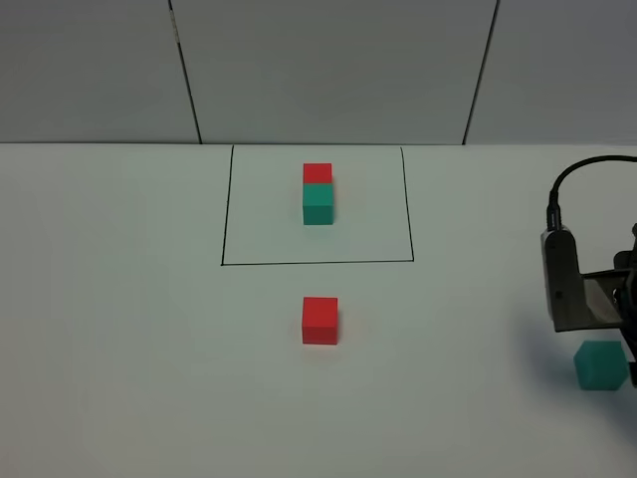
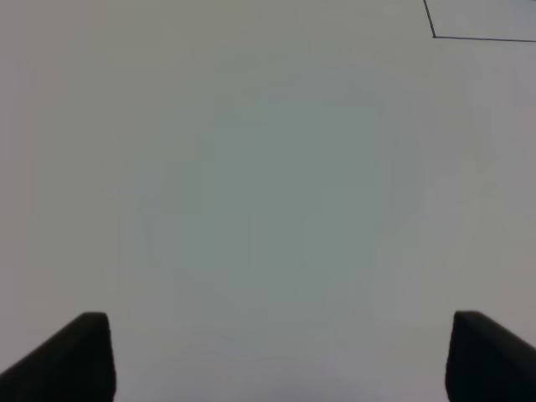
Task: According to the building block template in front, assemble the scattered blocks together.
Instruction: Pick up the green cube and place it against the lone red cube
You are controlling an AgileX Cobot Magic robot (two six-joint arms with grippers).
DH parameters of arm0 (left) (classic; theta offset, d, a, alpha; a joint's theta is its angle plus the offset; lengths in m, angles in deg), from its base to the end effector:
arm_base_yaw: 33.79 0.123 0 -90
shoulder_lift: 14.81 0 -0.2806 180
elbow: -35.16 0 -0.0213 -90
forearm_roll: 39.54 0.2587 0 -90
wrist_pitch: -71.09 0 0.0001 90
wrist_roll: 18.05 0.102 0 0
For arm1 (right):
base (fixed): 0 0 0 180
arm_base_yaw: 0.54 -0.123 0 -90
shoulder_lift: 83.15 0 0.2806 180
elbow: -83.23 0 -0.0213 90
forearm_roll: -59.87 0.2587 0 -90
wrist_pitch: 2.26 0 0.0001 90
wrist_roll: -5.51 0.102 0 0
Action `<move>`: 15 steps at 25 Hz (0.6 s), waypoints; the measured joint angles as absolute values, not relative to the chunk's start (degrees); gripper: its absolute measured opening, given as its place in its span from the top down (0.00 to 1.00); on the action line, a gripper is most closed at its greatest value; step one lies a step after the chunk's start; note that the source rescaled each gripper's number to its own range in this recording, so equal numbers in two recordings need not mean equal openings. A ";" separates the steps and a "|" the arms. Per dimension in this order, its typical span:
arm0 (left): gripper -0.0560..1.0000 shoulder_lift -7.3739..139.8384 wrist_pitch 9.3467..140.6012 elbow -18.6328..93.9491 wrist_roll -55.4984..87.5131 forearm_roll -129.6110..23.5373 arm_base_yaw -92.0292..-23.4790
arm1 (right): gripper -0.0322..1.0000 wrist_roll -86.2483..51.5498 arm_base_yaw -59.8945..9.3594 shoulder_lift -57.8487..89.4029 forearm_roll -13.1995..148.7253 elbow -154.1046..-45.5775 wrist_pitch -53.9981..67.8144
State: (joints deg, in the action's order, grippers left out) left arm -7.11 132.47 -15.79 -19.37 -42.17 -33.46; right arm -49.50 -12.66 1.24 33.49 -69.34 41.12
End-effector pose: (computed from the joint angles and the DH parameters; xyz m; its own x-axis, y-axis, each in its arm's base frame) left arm 0.0200 -0.0040 0.2623 -0.5009 -0.0479 -0.8642 0.0066 0.9982 -0.0591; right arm 0.2840 0.0291 0.1860 -0.1348 -0.9690 0.2069 -0.9337 0.0543 -0.3540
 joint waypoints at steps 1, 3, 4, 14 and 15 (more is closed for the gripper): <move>0.12 -7.11 132.47 -15.79 -19.37 -42.17 -33.46 | 0.02 -49.50 -12.66 0.50 33.49 -69.34 41.12; 0.12 -7.11 132.47 -15.79 -19.37 -42.17 -33.46 | 0.01 -49.50 -12.66 -0.58 33.48 -69.34 41.12; 0.12 -7.11 132.47 -15.79 -19.37 -42.17 -33.46 | 0.01 -49.50 -12.66 -1.08 33.48 -69.34 41.12; 0.12 -7.11 132.47 -15.79 -19.29 -42.17 -33.46 | 0.00 -54.56 -11.00 -5.00 38.53 -69.34 39.62; 0.12 -7.11 132.47 -15.79 -19.29 -42.17 -33.46 | 0.00 -55.56 -10.50 -5.31 39.47 -69.34 39.29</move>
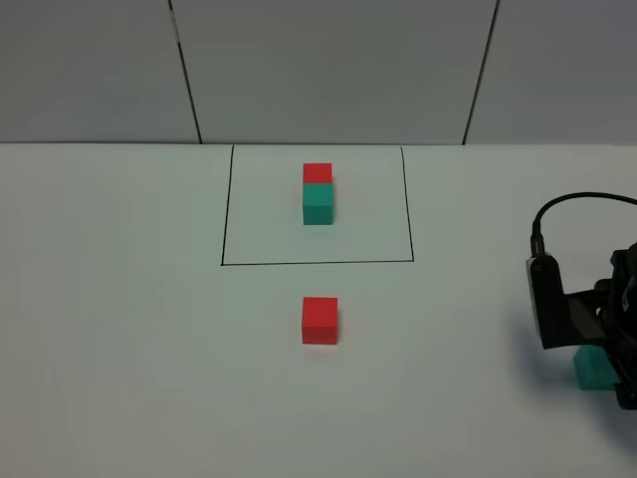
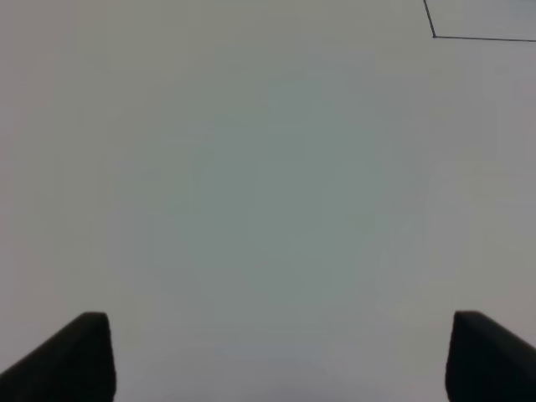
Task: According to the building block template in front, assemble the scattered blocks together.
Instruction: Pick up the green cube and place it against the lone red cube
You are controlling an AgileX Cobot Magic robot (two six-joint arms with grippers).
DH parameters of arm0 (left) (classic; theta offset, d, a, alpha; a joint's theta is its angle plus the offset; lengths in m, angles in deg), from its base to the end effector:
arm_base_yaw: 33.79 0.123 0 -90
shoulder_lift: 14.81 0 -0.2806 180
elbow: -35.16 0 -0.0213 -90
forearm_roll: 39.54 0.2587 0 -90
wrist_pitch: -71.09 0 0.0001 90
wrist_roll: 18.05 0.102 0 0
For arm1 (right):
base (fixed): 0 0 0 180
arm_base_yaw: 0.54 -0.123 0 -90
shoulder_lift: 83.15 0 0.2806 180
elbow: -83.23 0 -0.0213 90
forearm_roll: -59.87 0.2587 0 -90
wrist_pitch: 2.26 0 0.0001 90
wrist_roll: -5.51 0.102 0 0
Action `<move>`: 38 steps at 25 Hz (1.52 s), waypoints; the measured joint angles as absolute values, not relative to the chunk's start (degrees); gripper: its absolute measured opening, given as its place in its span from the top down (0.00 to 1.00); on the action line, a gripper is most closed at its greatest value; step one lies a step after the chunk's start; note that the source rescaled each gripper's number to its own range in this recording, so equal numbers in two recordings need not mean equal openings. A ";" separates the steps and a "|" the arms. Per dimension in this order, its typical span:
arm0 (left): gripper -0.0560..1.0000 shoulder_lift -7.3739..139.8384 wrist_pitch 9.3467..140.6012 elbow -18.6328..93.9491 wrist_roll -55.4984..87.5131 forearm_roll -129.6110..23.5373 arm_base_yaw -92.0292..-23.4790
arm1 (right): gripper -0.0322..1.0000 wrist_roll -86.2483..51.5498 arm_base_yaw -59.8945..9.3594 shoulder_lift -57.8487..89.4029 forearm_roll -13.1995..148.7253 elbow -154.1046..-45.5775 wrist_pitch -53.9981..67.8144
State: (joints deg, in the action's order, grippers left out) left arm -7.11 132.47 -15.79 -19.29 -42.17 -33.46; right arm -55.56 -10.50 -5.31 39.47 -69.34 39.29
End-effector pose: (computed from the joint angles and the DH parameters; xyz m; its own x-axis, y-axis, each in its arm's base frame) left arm 0.0200 -0.0040 0.2623 -0.5009 -0.0465 -0.8643 0.0073 0.9983 -0.0579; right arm 0.2901 0.0270 0.1513 -0.1013 -0.9788 0.1781 -0.9707 0.0581 -0.2331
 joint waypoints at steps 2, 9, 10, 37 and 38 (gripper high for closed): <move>0.12 -7.11 132.47 -15.79 -19.29 -42.17 -33.46 | 0.00 -56.65 -9.50 -5.66 40.70 -69.34 38.41; 0.12 -7.11 132.47 -15.79 -19.29 -42.17 -33.46 | 0.00 -58.70 -7.34 -8.36 41.83 -70.82 36.80; 0.12 -7.11 132.47 -15.79 -19.29 -42.17 -33.46 | 0.01 -58.88 -7.18 -9.06 41.83 -71.23 36.88; 0.12 -7.11 132.47 -15.79 -19.39 -42.17 -33.46 | 0.12 -63.14 -3.26 -20.17 46.78 -77.29 38.97; 0.12 -7.11 132.47 -15.79 -19.39 -42.17 -33.46 | 0.13 -63.14 -3.26 -20.41 46.78 -77.29 38.97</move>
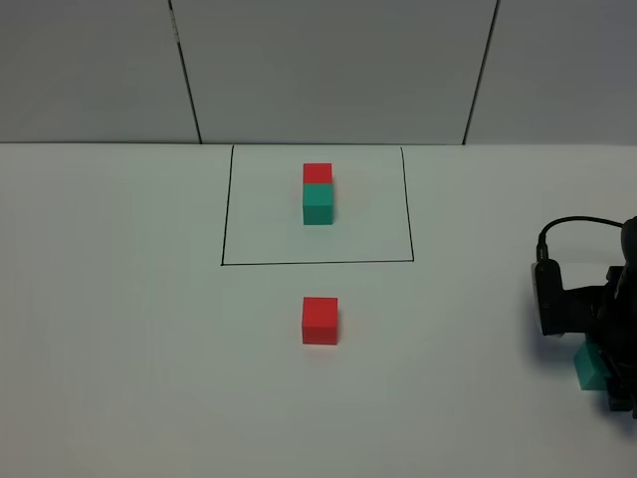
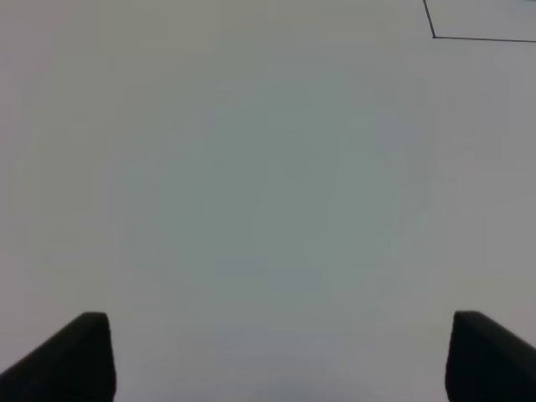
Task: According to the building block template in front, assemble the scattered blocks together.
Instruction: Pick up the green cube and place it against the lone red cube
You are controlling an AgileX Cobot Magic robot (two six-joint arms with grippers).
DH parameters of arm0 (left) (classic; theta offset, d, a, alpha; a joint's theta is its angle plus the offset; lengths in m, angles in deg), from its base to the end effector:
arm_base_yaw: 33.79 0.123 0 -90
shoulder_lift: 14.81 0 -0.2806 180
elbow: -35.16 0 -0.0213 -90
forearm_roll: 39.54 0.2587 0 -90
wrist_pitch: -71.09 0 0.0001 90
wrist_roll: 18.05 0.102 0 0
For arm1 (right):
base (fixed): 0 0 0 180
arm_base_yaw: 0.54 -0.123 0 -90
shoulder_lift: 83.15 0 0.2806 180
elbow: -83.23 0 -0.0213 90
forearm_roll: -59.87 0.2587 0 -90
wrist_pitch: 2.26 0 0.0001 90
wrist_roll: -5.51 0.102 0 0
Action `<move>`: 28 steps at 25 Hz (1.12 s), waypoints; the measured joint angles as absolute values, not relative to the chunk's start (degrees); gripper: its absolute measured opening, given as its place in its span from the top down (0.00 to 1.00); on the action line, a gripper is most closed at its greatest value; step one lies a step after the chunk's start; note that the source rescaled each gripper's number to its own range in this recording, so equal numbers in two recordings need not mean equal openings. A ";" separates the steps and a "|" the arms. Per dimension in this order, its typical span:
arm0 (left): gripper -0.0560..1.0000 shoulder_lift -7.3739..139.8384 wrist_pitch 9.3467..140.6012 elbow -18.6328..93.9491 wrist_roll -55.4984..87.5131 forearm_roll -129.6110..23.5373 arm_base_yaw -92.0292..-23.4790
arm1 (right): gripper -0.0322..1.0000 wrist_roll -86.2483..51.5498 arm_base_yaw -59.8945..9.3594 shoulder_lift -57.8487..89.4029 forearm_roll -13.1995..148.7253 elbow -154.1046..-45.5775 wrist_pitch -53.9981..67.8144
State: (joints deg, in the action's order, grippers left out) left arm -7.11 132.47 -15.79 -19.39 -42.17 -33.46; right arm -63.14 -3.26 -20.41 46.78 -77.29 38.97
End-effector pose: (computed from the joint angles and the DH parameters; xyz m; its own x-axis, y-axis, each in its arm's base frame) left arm 0.0200 -0.0040 0.2623 -0.5009 -0.0482 -0.8642 0.0064 0.9982 -0.0594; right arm 0.3265 0.0003 0.0979 -0.1588 -0.9778 0.1365 -0.9858 0.1494 -0.0770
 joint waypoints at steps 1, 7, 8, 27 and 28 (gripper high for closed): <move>0.12 -7.11 132.47 -15.79 -19.39 -42.17 -33.46 | 0.13 -63.14 -3.26 -20.73 46.81 -77.29 38.97; 0.12 -7.11 132.47 -15.79 -19.41 -42.17 -33.46 | 0.22 -63.16 -3.26 -21.74 46.91 -77.29 38.64; 0.12 -7.11 132.47 -15.79 -19.41 -42.17 -33.46 | 0.26 -63.16 -3.26 -21.74 46.91 -77.29 38.44; 0.12 -7.11 132.47 -15.79 -19.41 -42.17 -33.46 | 0.97 -63.05 -3.26 -21.91 46.70 -77.35 36.94; 0.12 -7.11 132.47 -15.79 -19.41 -42.17 -33.46 | 0.97 -63.05 -3.48 -21.91 46.70 -77.48 36.94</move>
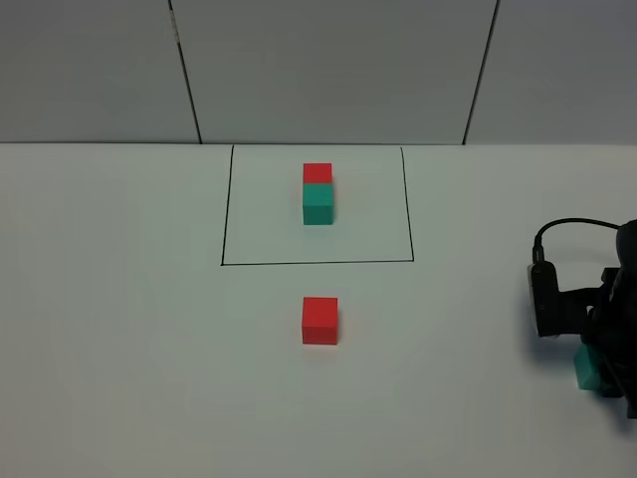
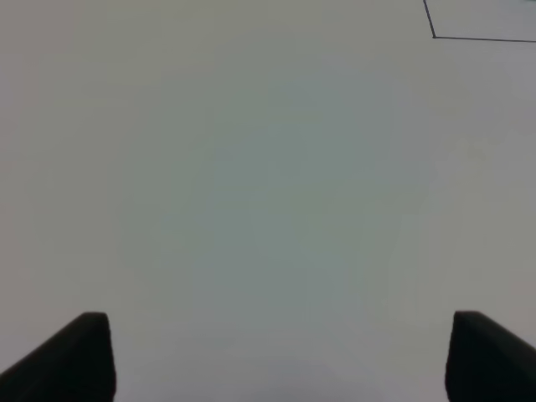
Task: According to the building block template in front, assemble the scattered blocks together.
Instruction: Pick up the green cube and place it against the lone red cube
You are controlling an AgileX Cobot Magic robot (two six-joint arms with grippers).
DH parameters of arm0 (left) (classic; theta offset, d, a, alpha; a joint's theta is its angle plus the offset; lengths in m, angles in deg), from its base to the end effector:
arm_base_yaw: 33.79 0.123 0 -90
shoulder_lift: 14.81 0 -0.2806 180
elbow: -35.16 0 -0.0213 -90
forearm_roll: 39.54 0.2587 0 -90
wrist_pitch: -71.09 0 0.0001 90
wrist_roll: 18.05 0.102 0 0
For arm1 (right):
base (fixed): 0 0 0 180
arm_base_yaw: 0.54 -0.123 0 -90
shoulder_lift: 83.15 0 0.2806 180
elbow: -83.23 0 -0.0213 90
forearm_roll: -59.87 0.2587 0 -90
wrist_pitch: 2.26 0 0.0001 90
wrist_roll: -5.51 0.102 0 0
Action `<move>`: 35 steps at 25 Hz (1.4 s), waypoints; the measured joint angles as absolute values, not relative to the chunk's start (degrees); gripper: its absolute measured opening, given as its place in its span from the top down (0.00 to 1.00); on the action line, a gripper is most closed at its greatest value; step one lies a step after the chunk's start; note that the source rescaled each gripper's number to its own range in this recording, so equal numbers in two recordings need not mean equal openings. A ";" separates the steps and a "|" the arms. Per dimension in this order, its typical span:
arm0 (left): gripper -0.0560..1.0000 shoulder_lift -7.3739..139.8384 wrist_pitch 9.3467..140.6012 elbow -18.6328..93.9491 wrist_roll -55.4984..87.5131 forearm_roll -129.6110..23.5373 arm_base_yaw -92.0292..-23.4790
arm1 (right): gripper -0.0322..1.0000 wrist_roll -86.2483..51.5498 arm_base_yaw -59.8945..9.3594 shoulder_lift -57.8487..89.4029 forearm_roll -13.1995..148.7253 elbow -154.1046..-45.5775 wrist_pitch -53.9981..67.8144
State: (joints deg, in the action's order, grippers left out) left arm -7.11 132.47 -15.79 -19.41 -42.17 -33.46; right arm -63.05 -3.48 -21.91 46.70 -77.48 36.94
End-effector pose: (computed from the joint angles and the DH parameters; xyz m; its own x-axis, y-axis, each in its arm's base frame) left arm 0.0200 -0.0040 0.2623 -0.5009 -0.0486 -0.8642 0.0062 0.9982 -0.0597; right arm 0.3302 0.0022 0.0901 -0.1518 -0.9799 0.1292 -0.9861 0.1412 -0.0876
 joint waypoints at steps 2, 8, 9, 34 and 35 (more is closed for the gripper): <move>0.12 -7.11 132.47 -15.79 -19.41 -42.17 -33.46 | 0.97 -63.05 -4.07 -21.91 46.54 -77.99 37.11; 0.12 -7.11 132.47 -15.79 -19.41 -42.17 -33.46 | 0.97 -63.04 -7.49 -21.86 46.50 -83.82 43.21; 0.12 -7.11 132.47 -15.79 -19.41 -42.17 -33.46 | 0.97 -62.98 -8.20 -21.86 46.50 -84.79 44.51; 0.12 -7.11 132.47 -15.79 -19.31 -42.17 -33.46 | 0.97 -50.72 -22.79 -24.74 46.77 -96.83 50.26; 0.12 -7.11 132.47 -15.79 -19.31 -42.17 -33.46 | 0.97 -50.60 -23.12 -25.22 46.77 -97.55 50.55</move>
